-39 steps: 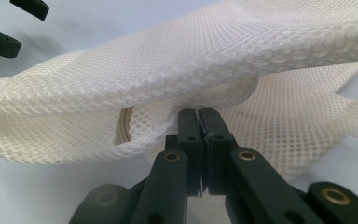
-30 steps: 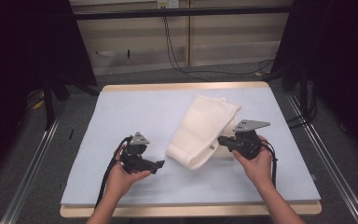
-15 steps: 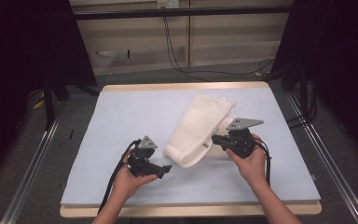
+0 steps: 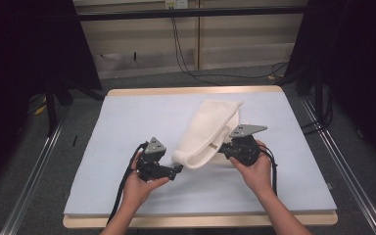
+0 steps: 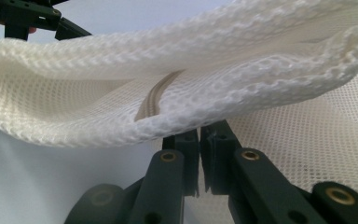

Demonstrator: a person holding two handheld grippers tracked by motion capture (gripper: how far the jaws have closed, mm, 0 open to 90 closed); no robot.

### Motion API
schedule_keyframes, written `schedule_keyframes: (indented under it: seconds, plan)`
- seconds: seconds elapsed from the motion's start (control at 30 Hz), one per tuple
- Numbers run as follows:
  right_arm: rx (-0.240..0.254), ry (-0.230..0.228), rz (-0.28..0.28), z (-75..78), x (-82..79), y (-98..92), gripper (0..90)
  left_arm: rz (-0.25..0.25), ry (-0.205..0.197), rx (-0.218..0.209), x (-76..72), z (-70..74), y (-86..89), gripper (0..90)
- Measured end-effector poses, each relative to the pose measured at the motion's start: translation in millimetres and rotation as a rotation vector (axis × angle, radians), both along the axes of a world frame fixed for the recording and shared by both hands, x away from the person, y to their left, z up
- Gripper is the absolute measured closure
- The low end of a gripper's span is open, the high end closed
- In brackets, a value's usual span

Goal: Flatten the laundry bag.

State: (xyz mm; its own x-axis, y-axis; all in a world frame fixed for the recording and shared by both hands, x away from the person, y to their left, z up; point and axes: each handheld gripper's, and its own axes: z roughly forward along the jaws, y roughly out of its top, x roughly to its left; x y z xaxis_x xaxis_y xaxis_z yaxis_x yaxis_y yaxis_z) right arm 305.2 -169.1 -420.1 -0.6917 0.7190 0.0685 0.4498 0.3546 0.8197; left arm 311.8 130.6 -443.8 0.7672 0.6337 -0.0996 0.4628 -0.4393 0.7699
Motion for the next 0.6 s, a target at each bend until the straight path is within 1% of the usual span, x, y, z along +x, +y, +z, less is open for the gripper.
schedule_keyframes:
  seconds: [0.03,0.1,0.17,0.23,0.3,0.37,0.4,0.43,0.47,0.5,0.53,0.57,0.6]
  plan:
    - [-0.002,0.0,0.001,-0.1,-0.2,-0.1,85.3,0.005,0.001,-0.01,0.3,0.3,0.5,17.3]
    - [-0.015,-0.002,0.003,-1.2,-0.1,-1.3,84.6,0.006,-0.007,-0.021,0.2,0.4,0.0,25.2]
    - [-0.012,0.004,0.005,-3.9,-0.3,-3.1,83.6,0.012,-0.035,-0.009,0.0,1.0,-0.3,36.2]
    - [-0.016,0.009,-0.001,-8.2,-0.7,-5.7,81.7,0.004,-0.033,-0.013,0.9,1.1,-0.2,42.5]
    - [-0.021,0.017,-0.004,-13.3,-1.6,-9.3,80.9,0.026,-0.034,-0.008,2.9,1.0,0.1,54.1]
    - [-0.028,0.025,-0.01,-16.3,-2.6,-12.2,80.3,0.035,-0.013,-0.016,6.1,0.0,1.0,55.6]
    - [-0.028,0.029,-0.009,-17.7,-3.2,-13.8,79.9,0.035,-0.013,-0.016,6.1,0.0,1.0,59.8]
    - [-0.029,0.029,-0.011,-19.1,-3.9,-15.8,79.6,0.05,0.004,-0.019,7.5,-0.7,1.1,62.6]
    - [-0.03,0.028,-0.012,-20.1,-4.4,-17.4,79.5,0.059,0.011,-0.014,10.3,-1.6,1.8,62.6]
    - [-0.028,0.031,-0.013,-20.7,-4.7,-18.4,79.6,0.061,0.018,-0.025,11.1,-2.6,1.2,62.3]
    - [-0.027,0.032,-0.012,-21.3,-4.8,-19.7,79.8,0.061,0.018,-0.025,11.1,-2.6,1.2,60.3]
    - [-0.028,0.034,-0.013,-21.2,-5.0,-20.3,80.4,0.055,0.012,0.001,10.7,-2.6,-0.6,57.5]
    - [-0.025,0.035,-0.01,-20.7,-5.0,-20.9,80.5,0.048,0.019,-0.005,10.2,-2.7,-1.7,55.4]
